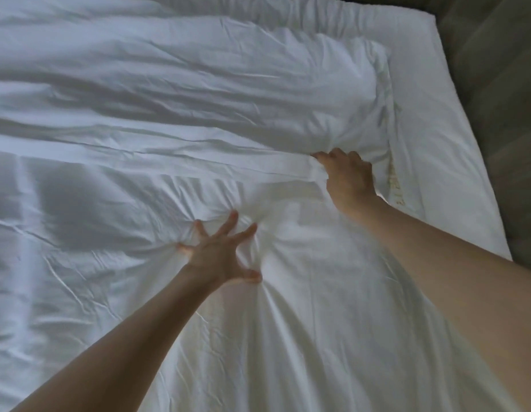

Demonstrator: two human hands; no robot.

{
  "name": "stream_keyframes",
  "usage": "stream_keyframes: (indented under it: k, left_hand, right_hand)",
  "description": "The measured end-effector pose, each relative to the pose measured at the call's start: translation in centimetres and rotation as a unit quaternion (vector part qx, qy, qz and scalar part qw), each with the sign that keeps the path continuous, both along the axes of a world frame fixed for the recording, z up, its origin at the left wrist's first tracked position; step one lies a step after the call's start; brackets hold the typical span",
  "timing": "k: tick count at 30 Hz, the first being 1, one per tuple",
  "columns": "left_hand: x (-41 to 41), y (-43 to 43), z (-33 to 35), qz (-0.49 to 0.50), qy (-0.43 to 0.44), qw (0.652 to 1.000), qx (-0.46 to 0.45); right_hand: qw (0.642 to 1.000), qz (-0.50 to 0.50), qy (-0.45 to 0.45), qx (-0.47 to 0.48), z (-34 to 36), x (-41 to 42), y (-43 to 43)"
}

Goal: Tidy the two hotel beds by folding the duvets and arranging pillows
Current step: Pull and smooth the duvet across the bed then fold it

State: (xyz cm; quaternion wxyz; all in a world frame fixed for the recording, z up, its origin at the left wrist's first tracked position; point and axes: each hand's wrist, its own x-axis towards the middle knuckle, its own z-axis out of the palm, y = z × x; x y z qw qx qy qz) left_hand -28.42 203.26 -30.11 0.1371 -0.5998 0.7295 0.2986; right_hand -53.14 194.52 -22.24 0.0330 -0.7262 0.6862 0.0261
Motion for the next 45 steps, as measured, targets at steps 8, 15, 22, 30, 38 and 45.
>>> stream_keyframes:
  k: [8,15,22,30,38,45]
  left_hand:
    - [-2.8,1.3,6.4,0.04,-0.052,0.998,0.016]
    - [-6.3,2.1,13.8,-0.066,0.131,0.81,-0.568]
    - [-2.2,1.8,10.4,-0.101,-0.045,0.947,-0.3]
    - [-2.9,2.1,10.8,-0.047,-0.048,0.99,-0.127]
    - [-2.8,1.3,11.5,0.015,0.183,0.97,-0.158]
    - [-2.5,0.3,8.9,0.105,0.004,0.987,-0.119]
  right_hand:
    - [0.964,0.118,-0.043,-0.235,9.2,-1.6,0.6]
    - [0.956,0.064,-0.011,-0.285,11.5,-8.9,7.8]
    - [0.997,-0.052,-0.056,0.007,2.1,-6.0,14.0]
    - [0.995,-0.043,-0.005,-0.086,4.8,-6.2,14.7]
    - [0.996,-0.073,-0.023,0.047,6.1,-3.6,14.0]
    - [0.989,0.044,-0.107,0.094,2.3,4.0,8.6]
